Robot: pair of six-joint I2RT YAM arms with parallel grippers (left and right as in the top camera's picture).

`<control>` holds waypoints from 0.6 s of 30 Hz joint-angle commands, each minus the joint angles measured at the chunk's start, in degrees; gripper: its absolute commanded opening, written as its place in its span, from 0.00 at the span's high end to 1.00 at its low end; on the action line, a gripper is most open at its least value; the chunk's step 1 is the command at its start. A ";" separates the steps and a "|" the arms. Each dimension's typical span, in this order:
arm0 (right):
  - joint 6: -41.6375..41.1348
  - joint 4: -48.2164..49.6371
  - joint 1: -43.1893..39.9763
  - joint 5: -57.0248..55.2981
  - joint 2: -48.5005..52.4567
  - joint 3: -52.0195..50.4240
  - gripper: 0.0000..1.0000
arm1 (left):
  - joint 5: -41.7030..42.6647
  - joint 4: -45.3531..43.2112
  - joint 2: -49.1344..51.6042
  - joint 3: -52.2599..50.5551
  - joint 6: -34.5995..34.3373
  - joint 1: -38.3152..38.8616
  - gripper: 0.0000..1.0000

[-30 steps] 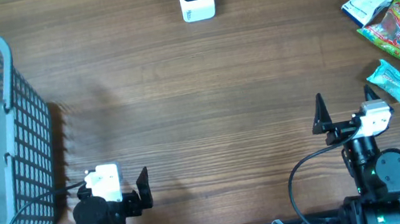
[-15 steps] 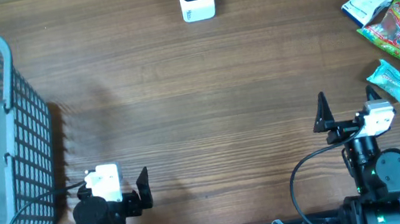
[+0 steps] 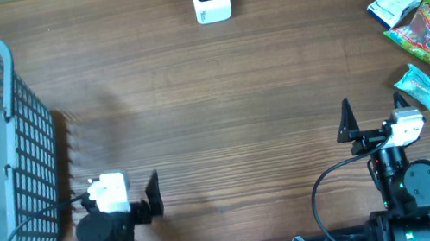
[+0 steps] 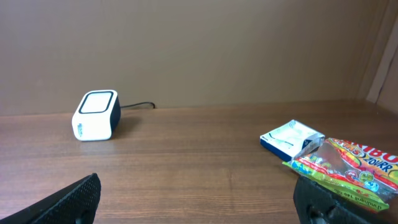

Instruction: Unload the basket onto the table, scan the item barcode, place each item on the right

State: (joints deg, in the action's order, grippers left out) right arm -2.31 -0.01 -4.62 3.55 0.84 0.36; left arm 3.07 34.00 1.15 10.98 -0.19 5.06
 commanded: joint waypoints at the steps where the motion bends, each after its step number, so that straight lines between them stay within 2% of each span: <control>1: -0.72 0.07 0.28 -0.94 -0.57 -0.07 0.00 | 3.43 -15.41 -0.39 0.09 -0.26 -0.42 0.00; 6: -0.70 0.09 0.28 -0.94 -0.57 -0.07 0.00 | 0.31 -31.87 -0.39 -7.10 -0.28 -0.66 0.00; 10: -0.72 0.09 0.28 -0.94 -0.57 -0.07 0.00 | 0.33 -31.43 -0.42 -10.69 -0.31 -2.03 0.00; 18: -0.72 0.09 0.28 -0.94 -0.57 -0.07 0.00 | -0.55 -29.49 -0.42 -10.67 -0.31 -2.34 0.00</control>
State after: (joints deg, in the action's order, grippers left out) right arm -2.33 -0.03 -4.62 3.38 0.84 0.36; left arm 3.27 4.10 1.02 0.69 -0.16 3.05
